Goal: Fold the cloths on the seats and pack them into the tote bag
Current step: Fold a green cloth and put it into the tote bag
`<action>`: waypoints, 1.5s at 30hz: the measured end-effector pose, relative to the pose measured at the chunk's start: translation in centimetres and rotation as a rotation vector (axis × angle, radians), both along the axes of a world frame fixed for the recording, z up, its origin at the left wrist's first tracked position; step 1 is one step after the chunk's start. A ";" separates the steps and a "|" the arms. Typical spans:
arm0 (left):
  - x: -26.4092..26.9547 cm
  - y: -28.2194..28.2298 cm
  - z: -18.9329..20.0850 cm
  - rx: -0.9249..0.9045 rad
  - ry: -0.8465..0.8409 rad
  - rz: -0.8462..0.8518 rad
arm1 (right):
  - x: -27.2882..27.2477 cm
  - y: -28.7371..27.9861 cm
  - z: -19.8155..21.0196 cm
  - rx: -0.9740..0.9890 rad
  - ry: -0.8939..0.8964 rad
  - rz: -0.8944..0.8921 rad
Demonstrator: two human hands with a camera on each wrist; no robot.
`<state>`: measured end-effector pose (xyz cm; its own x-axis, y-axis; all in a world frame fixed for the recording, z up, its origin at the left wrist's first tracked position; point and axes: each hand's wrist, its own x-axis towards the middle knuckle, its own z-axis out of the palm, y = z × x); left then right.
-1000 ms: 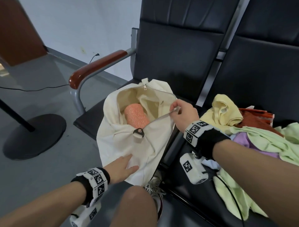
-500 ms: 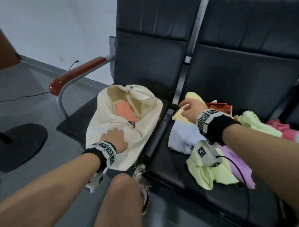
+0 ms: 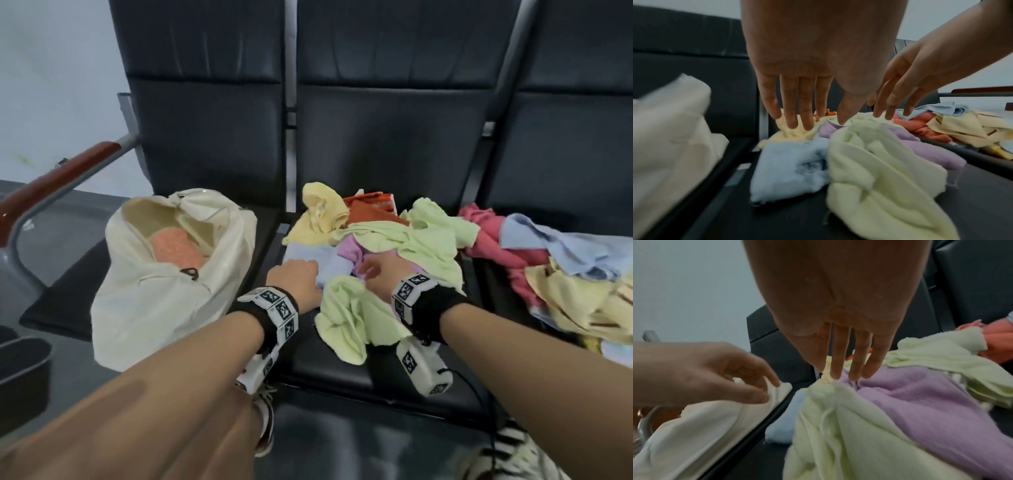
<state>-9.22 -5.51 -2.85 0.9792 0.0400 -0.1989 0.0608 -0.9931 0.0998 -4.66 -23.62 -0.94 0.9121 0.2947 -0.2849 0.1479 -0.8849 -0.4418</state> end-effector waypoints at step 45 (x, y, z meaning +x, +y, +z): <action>-4.0 -7.7 23.4 -0.941 -0.471 0.197 | -5.5 -9.7 22.3 0.636 -0.323 -0.201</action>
